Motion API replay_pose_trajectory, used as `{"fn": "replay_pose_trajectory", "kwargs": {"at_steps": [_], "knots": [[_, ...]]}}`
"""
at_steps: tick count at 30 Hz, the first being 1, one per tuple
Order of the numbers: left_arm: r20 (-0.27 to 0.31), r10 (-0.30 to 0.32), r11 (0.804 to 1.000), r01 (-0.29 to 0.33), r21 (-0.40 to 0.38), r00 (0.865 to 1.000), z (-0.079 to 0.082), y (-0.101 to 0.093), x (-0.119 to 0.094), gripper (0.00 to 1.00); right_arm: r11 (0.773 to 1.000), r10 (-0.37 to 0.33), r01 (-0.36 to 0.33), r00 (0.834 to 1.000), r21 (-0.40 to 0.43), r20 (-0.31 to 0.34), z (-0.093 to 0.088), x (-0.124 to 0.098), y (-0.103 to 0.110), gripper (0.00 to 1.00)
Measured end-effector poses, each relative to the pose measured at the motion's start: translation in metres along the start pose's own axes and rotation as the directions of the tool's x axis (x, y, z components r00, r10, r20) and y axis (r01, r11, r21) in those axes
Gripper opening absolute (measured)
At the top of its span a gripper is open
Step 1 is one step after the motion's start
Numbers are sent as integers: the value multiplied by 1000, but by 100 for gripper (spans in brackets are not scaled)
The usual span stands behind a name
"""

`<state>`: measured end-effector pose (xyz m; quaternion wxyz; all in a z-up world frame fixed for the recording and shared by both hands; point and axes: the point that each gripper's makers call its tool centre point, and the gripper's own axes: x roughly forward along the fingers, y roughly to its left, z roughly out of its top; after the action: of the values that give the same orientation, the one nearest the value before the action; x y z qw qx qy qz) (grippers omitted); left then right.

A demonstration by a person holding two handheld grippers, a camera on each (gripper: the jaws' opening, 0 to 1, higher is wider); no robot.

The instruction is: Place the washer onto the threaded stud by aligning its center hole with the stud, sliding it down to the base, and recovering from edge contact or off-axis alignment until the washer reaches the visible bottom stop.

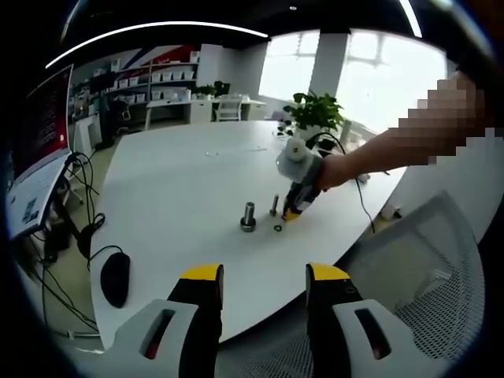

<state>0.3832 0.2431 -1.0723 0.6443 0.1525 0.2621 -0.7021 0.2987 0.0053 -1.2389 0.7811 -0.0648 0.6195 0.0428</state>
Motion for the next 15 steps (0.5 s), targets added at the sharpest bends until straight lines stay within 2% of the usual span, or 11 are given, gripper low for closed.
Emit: {"fn": "replay_pose_trajectory", "kwargs": {"at_steps": [5, 11, 15], "knots": [[2, 1, 1000, -1, -2, 1000, 1, 0, 0, 40, 999, 4, -4, 1000, 46, 7, -5, -6, 2, 13], [6, -2, 1000, 2, -3, 1000, 1, 0, 0, 40, 997, 2, -4, 1000, 78, 30, 1, -9, -4, 13], [5, -3, 1000, 3, 0, 1000, 1, 0, 0, 40, 997, -2, -2, 999, 72, 51, 9, -23, -9, 13]]}}
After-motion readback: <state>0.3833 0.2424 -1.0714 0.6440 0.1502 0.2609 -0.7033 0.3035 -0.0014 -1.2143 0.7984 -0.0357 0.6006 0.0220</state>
